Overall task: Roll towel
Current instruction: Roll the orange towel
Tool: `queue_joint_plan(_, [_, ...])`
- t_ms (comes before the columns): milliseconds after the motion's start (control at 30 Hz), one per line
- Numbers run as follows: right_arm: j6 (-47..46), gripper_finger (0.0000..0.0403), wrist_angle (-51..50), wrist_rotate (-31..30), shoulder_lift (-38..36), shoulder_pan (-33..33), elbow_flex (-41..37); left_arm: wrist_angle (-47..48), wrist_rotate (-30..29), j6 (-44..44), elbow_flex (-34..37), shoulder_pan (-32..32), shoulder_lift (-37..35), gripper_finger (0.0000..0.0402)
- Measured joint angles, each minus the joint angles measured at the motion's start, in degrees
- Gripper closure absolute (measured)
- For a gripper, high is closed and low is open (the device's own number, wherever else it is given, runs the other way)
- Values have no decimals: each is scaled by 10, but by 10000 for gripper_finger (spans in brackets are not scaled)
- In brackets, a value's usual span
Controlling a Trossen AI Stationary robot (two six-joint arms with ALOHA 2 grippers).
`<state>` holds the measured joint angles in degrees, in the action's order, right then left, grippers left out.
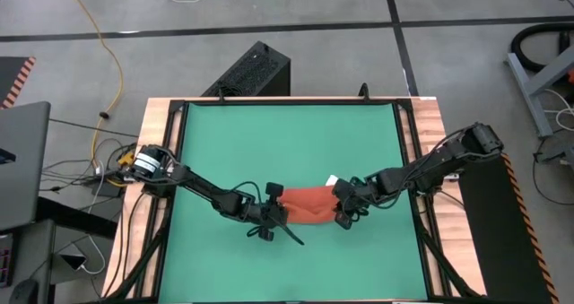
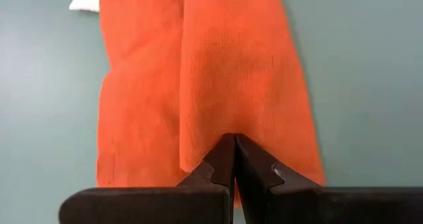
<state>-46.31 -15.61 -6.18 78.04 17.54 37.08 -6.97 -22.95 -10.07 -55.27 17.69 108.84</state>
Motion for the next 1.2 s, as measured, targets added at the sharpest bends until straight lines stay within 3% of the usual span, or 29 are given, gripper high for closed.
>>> queue_joint_plan(400, [138,294,62,-99,0,2,0,27,-20,22,0,4,-1,401])
queue_joint_plan(600, [206,305,127,-213,-10,98,1,47,-20,45,-1,4,-1,401])
queue_joint_plan(800, [163,346,128,-337,-2,184,-25,49,-19,48,-1,4,-1,401])
queue_joint_plan(1200, [138,390,186,-326,0,187,-81,46,-18,63,-1,4,-1,401])
